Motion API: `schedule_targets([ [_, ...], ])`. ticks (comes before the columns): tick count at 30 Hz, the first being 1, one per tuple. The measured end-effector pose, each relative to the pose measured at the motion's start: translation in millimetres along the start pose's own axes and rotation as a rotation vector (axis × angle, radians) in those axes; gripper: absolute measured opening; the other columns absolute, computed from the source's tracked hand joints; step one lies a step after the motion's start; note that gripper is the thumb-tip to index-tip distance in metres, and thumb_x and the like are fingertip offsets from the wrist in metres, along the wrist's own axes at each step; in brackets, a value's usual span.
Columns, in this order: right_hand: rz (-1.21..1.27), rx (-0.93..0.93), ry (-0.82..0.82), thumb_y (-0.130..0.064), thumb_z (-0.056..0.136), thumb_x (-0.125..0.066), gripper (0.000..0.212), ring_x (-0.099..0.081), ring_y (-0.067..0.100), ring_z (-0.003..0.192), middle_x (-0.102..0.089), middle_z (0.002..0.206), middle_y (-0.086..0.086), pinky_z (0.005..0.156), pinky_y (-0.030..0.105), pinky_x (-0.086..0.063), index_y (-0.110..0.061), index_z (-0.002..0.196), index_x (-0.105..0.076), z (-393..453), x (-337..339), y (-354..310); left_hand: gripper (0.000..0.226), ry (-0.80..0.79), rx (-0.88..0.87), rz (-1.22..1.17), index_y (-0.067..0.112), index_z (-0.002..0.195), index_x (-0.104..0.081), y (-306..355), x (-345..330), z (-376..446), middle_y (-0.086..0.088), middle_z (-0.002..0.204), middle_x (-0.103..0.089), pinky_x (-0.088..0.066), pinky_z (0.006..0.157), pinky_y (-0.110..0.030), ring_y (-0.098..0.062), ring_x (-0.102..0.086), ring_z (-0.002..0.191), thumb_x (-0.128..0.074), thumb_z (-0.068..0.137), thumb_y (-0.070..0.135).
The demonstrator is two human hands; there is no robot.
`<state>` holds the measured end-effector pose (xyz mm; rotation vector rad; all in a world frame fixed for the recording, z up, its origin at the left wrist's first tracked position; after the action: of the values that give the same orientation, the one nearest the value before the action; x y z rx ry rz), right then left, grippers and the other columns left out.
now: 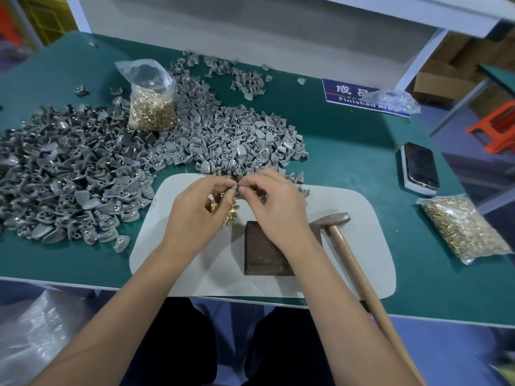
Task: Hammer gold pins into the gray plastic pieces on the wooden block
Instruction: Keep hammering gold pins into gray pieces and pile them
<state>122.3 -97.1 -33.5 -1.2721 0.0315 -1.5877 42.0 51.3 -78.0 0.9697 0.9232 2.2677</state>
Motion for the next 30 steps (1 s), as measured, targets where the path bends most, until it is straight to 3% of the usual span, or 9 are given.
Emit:
schedule_targets([
  [11,-0.18,0.081,-0.018,-0.021,0.096,-0.066,0.009,-0.063,0.016,0.087,-0.065,0.095,-0.006,0.064,0.039,-0.053,-0.02,0.099,-0.074,-3.7,-4.2,-7.3,0.018,0.002,-0.032,0.196,0.02,0.111,-0.069,4.4,-0.1,-2.0,0.011,0.095,-0.068,-0.043,0.072,-0.013,-0.001,-0.057,0.083,-0.07,0.093,0.018],
  [19,-0.019,0.016,-0.022,-0.022,0.094,-0.069,0.007,-0.059,0.005,0.084,-0.065,0.095,-0.012,0.069,0.033,-0.051,-0.023,0.099,-0.074,-2.4,-3.3,0.1,0.016,0.02,-0.015,0.137,0.025,0.11,-0.068,5.4,0.2,-1.2,0.015,0.095,-0.068,-0.046,0.073,-0.016,0.0,-0.059,0.081,-0.064,0.094,0.025],
  [23,-0.006,0.006,-0.036,-0.022,0.095,-0.068,0.009,-0.059,0.004,0.089,-0.066,0.098,-0.014,0.074,0.033,-0.053,-0.025,0.101,-0.073,-1.8,-4.1,1.6,0.017,0.028,0.0,0.115,0.027,0.11,-0.067,5.5,1.3,-0.8,0.017,0.095,-0.067,-0.044,0.074,-0.012,0.002,-0.059,0.082,-0.068,0.095,0.021],
  [30,0.025,-0.02,-0.038,-0.023,0.094,-0.067,0.008,-0.06,0.004,0.088,-0.066,0.098,-0.014,0.076,0.037,-0.053,-0.027,0.1,-0.072,-1.8,-3.5,2.2,0.017,0.019,-0.012,0.088,0.031,0.111,-0.065,6.1,0.7,-1.2,0.019,0.096,-0.066,-0.046,0.075,-0.014,-0.001,-0.062,0.086,-0.06,0.095,0.032],
])
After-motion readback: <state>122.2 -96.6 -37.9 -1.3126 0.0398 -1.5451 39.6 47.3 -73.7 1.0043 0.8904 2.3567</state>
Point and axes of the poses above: each hand's wrist, its own z-axis towards the middle knuckle, its own x-axis out of the back of the hand, y = z × x, the point moved 1 cm from there along z, towards the middle knuckle
